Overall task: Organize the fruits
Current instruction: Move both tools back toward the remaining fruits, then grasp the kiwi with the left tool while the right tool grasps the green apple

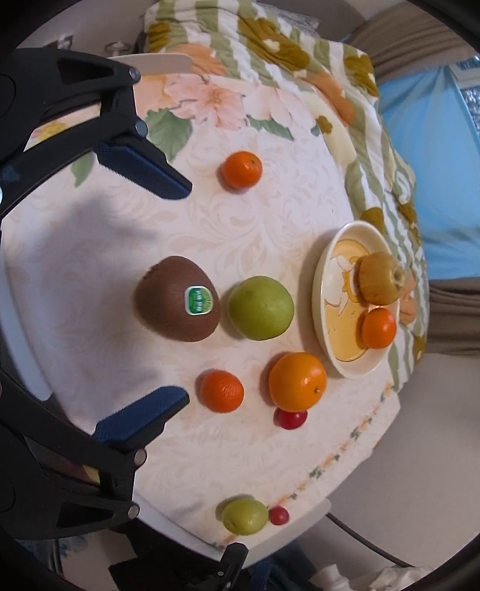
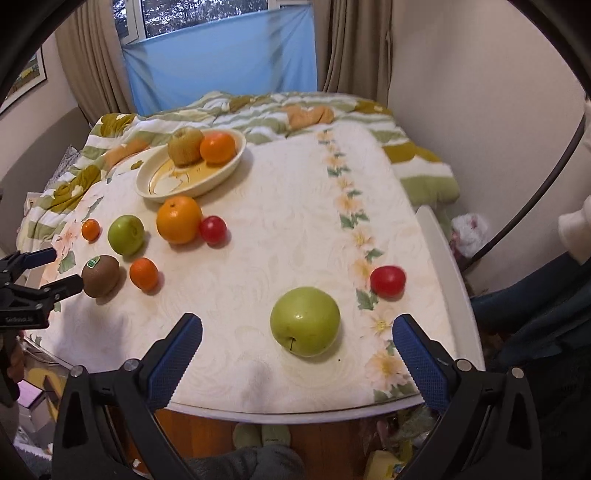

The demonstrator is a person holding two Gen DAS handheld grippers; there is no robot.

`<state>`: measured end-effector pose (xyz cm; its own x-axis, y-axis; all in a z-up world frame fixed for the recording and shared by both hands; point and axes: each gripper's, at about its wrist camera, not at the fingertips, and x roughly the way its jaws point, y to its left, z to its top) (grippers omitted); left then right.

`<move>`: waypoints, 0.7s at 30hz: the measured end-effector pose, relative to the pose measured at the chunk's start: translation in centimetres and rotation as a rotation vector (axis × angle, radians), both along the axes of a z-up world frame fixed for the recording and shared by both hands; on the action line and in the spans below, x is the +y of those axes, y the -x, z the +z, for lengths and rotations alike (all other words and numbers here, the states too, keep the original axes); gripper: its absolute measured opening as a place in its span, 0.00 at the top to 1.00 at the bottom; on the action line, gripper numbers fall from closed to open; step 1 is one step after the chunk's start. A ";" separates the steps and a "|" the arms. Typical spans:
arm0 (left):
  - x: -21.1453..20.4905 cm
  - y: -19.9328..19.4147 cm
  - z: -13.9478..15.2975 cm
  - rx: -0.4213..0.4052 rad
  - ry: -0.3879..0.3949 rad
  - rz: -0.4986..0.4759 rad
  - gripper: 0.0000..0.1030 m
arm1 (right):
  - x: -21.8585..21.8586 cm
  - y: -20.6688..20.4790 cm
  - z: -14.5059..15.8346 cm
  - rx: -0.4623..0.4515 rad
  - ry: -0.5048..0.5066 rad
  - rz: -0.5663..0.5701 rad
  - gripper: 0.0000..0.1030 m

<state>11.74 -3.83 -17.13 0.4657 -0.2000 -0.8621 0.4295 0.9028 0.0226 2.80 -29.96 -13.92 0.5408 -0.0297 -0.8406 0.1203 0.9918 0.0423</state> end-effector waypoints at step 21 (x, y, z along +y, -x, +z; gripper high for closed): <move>-1.7 -2.5 -4.3 0.137 -0.072 -0.077 0.35 | -1.1 -2.4 -3.6 0.105 -0.041 -0.008 0.04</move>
